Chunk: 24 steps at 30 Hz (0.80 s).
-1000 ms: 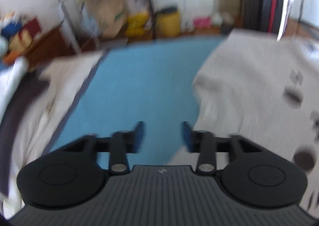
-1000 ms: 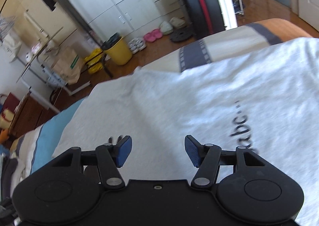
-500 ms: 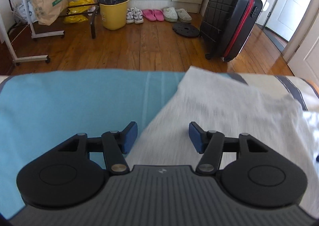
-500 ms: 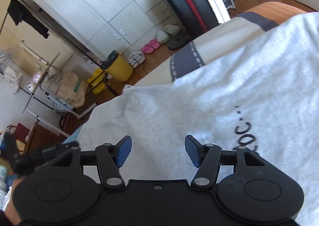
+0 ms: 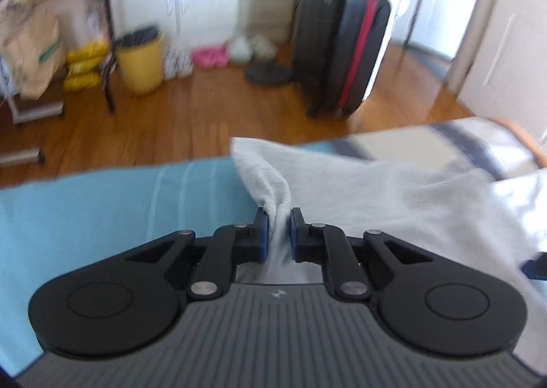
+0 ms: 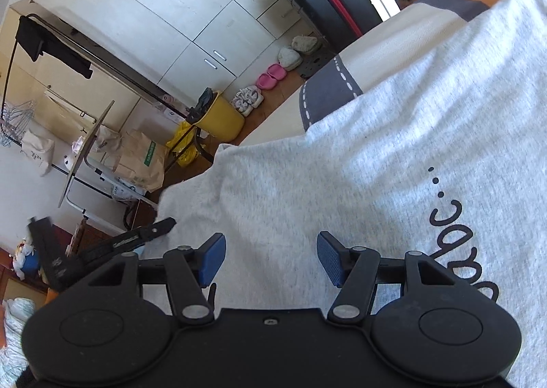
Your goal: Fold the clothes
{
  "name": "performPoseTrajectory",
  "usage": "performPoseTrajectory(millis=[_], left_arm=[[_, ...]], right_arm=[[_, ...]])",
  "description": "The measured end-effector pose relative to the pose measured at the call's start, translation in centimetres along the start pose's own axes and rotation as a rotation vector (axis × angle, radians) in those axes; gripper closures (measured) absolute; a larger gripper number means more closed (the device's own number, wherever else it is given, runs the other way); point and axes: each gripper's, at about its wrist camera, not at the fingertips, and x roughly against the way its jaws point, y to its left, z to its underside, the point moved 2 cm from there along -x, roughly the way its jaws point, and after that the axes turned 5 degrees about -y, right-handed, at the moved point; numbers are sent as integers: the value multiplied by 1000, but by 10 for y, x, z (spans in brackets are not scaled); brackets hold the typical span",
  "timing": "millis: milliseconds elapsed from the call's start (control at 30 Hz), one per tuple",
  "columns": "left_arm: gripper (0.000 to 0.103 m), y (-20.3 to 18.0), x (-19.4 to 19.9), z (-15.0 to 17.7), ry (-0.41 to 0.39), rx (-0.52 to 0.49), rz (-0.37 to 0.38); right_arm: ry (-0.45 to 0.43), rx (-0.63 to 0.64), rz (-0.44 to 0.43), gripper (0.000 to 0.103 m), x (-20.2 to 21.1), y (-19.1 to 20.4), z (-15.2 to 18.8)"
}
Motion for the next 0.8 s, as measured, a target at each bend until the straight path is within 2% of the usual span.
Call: performPoseTrajectory(millis=[100, 167, 233, 300, 400, 533, 667, 800], left_arm=[[92, -15, 45, 11, -113, 96, 130], [92, -33, 75, 28, -158, 73, 203], [92, -51, 98, 53, -128, 20, 264], [91, -66, 108, 83, -35, -19, 299], [91, -82, 108, 122, 128, -87, 289], [90, -87, 128, 129, 134, -79, 240], [89, -90, 155, 146, 128, -30, 244], [74, -81, 173, 155, 114, 58, 260]], right_arm=[[0, -10, 17, 38, 4, 1, 0], [-39, -17, 66, 38, 11, 0, -2], [-85, -14, 107, 38, 20, -1, -6], [-110, -23, 105, 38, 29, -3, -10], [-124, -37, 59, 38, 37, -1, -14], [-119, 38, -8, 38, 39, 18, -9], [-114, 156, -44, 38, 35, 43, 0], [-134, 242, -61, 34, 38, 59, 3]])
